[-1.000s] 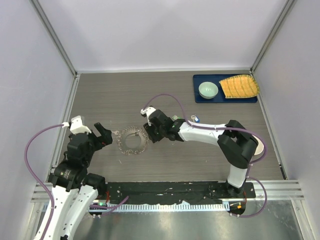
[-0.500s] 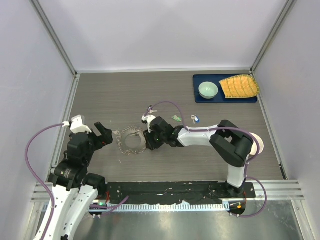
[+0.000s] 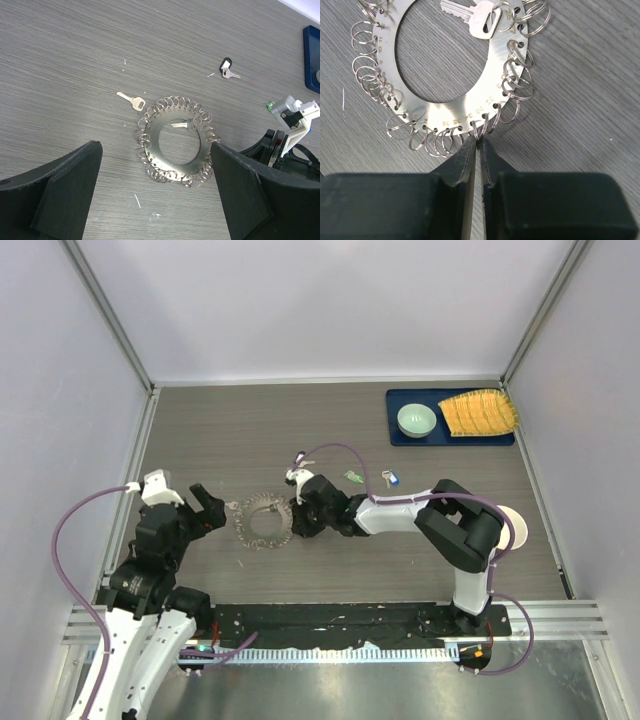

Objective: Put the keys on the keyring

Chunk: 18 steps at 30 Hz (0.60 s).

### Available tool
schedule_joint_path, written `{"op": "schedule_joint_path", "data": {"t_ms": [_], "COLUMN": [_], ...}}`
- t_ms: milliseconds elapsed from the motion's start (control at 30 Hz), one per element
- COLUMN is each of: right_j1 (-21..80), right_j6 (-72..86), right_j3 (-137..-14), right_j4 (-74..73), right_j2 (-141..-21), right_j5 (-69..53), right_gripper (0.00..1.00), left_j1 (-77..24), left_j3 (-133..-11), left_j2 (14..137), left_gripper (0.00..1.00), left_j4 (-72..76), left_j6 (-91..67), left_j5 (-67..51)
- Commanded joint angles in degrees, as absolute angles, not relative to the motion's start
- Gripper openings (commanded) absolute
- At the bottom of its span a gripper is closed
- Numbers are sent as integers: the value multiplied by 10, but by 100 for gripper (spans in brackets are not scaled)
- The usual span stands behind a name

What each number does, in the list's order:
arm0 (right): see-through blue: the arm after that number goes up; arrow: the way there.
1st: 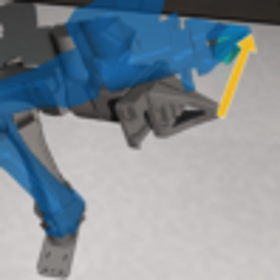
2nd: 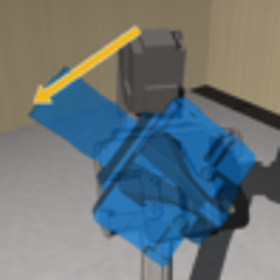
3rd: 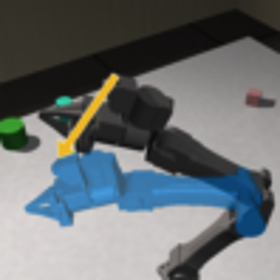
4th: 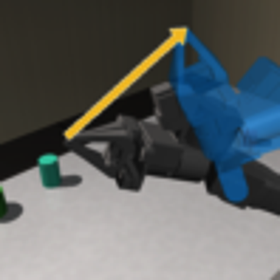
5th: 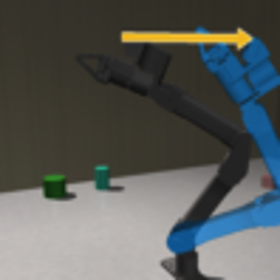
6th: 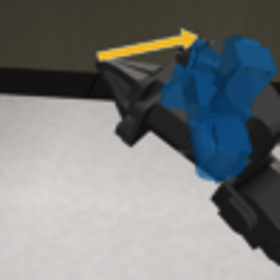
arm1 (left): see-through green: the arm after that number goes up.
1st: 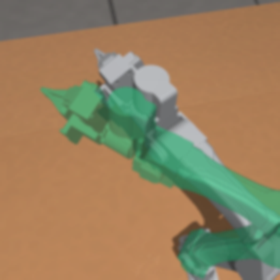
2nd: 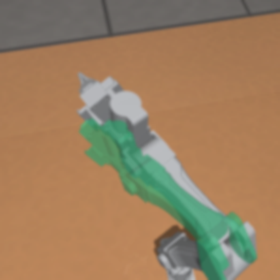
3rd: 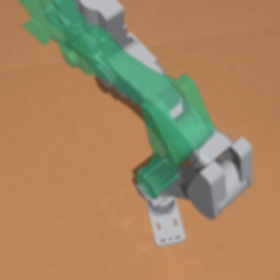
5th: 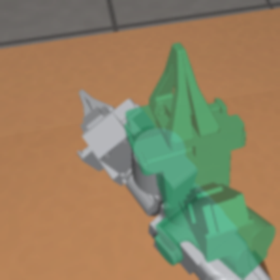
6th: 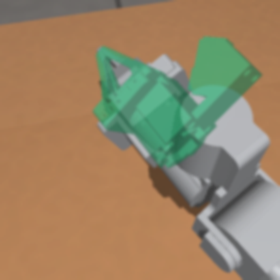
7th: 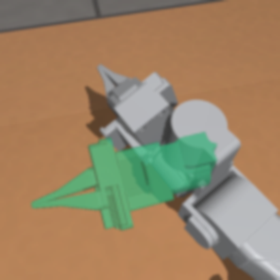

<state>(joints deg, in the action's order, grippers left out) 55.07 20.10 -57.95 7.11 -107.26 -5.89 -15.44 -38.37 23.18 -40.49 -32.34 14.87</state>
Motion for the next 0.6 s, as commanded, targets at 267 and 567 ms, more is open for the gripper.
{"op": "schedule_joint_path", "data": {"t_ms": [267, 567], "right_j1": [551, 552], "right_j6": [213, 202], "right_j3": [-533, -485], "right_j4": [149, 239], "right_j2": [-1033, -1001], "right_j5": [-69, -71], "right_gripper": [1, 1], "left_j1": [-145, -143], "left_j3": [-379, -370], "left_j2": [249, 273], "left_gripper": [95, 95], "left_j4": [-370, -349], "left_j6": [-317, -316], "left_j5": [115, 63]}}
